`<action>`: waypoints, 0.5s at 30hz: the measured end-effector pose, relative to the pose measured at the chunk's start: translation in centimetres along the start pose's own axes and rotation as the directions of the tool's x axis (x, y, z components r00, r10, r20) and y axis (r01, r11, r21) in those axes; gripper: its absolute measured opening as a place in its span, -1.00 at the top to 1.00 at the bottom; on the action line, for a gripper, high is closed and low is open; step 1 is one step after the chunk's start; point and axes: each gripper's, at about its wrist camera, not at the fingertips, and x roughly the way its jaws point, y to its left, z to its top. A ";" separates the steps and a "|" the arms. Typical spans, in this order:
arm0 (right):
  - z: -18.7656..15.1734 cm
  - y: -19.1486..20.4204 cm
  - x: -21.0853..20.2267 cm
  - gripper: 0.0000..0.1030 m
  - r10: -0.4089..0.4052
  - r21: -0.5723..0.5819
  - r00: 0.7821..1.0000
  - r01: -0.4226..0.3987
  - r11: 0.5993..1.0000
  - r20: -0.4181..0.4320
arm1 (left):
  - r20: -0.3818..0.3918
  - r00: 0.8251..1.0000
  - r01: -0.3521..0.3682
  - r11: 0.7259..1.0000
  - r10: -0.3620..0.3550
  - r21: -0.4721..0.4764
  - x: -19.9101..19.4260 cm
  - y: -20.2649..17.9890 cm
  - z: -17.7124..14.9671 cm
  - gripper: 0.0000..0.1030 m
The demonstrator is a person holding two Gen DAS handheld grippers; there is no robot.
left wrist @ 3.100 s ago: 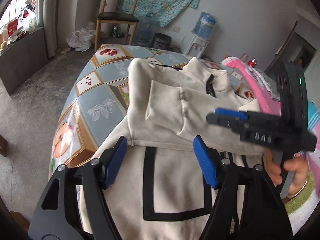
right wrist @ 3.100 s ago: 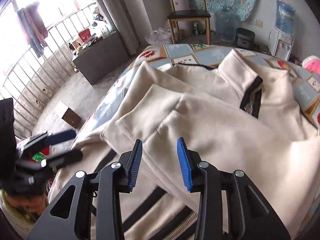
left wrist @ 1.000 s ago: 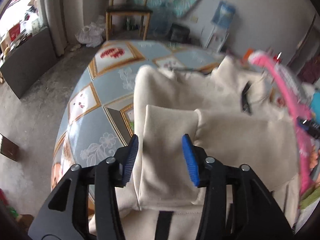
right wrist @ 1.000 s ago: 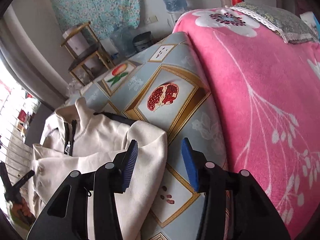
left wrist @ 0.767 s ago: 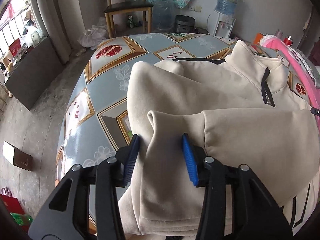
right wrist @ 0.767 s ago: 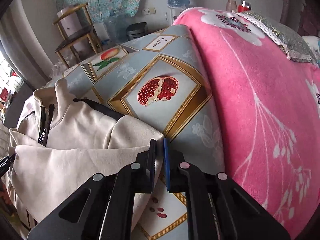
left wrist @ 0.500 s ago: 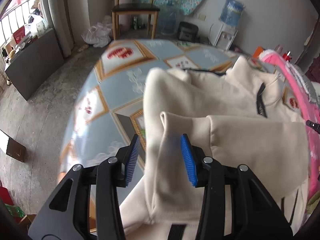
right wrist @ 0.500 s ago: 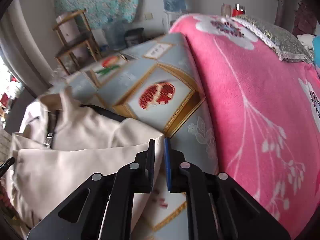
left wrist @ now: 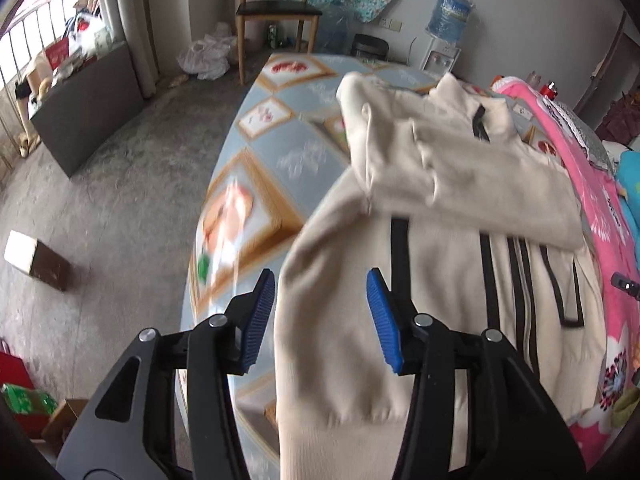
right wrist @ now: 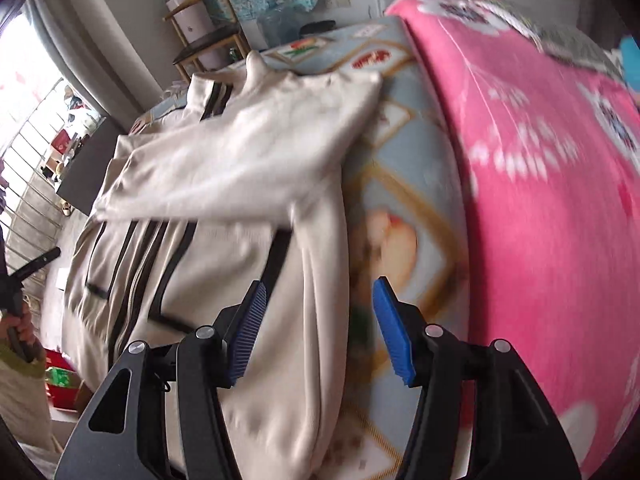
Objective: Fold large clothes
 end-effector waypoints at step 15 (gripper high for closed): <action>-12.6 -0.7 -2.0 -0.16 0.070 0.130 0.994 -0.059 0.990 -0.082 | -0.033 0.988 0.144 0.983 -0.149 -0.112 -1.7 1.9 -10.9 0.32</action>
